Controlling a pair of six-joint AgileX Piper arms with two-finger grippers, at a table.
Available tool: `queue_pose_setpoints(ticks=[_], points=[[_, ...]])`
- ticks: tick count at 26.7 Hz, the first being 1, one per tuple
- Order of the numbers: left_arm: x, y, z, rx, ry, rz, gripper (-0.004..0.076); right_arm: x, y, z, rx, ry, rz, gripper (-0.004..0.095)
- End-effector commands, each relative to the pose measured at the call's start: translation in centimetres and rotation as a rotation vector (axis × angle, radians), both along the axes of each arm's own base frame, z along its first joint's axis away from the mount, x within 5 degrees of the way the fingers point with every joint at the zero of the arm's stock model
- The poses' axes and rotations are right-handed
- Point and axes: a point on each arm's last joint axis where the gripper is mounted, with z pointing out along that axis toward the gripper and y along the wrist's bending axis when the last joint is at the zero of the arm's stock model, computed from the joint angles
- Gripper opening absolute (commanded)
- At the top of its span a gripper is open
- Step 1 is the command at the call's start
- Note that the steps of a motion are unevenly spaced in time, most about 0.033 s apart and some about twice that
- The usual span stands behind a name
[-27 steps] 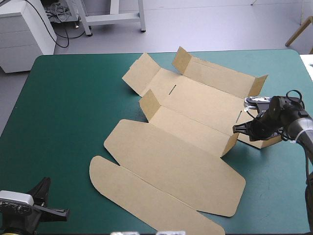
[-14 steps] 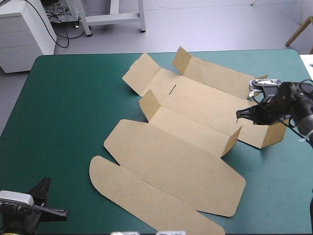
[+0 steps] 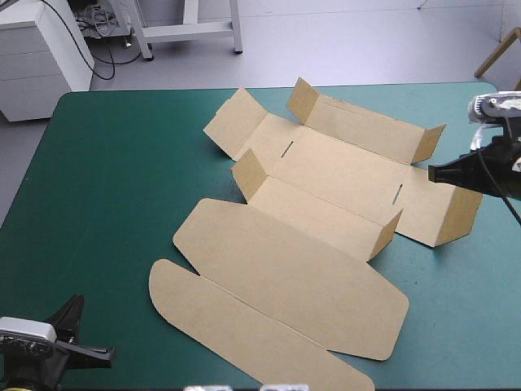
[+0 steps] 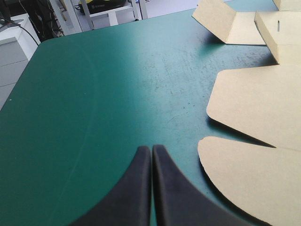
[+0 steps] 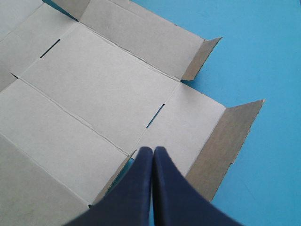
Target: Fold the box
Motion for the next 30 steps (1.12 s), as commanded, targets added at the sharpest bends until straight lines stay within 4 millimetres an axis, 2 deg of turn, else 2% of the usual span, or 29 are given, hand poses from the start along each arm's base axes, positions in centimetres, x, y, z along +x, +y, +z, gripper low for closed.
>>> queue_pose_setpoints(ticks=[1, 5, 8, 11, 15, 17, 18, 21, 24, 26, 27, 30], points=[[-0.3, 0.0, 1.4, -0.017, -0.11, -0.009, -0.001, -1.8, -0.1, 1.8, 0.004, -0.088, -0.007, -0.0019], [-0.3, 0.0, 1.4, -0.017, -0.11, -0.009, -0.001, -2.1, 0.0, 1.4, 0.003, -0.041, -0.003, 0.0016], [-0.3, 0.0, 1.4, -0.017, -0.11, -0.009, -0.001, -1.9, 0.0, 0.9, -0.003, -0.009, 0.007, 0.0131], [-0.3, 0.0, 1.4, -0.017, -0.11, -0.009, -0.001, -1.9, 0.0, 0.8, 0.003, -0.006, 0.011, 0.0374], [-0.3, 0.0, 1.4, -0.017, -0.11, -0.009, -0.001, -1.9, 0.1, 0.8, 0.021, -0.005, 0.003, 0.0806], [-0.3, 0.0, 1.4, -0.017, -0.11, -0.009, -0.001, -1.9, 0.2, 0.8, 0.035, -0.005, 0.003, 0.0914], [-0.3, 0.0, 1.4, -0.017, -0.11, -0.009, -0.001, -1.9, 0.3, 0.8, 0.047, -0.005, 0.004, 0.0938], [-0.3, 0.0, 1.4, -0.017, -0.11, -0.009, -0.001, -1.9, 0.6, 0.7, 0.081, 0.002, 0.018, 0.0923], [-0.3, 0.0, 1.4, -0.017, -0.11, -0.009, -0.001, -1.6, 0.9, -0.5, 0.154, 0.05, 0.013, 0.0922], [-0.3, 0.0, 1.4, -0.017, -0.11, -0.009, -0.001, -0.9, 1.1, -2.3, 0.207, 0.101, -0.008, 0.0922], [-0.3, 0.0, 1.4, -0.017, -0.11, -0.009, -0.001, -0.2, 1.2, -4.0, 0.249, 0.15, -0.029, 0.0922], [-0.3, 0.0, 1.4, -0.017, -0.11, -0.009, -0.001, 1.7, 1.6, -7.4, 0.319, 0.245, -0.039, 0.0922]])
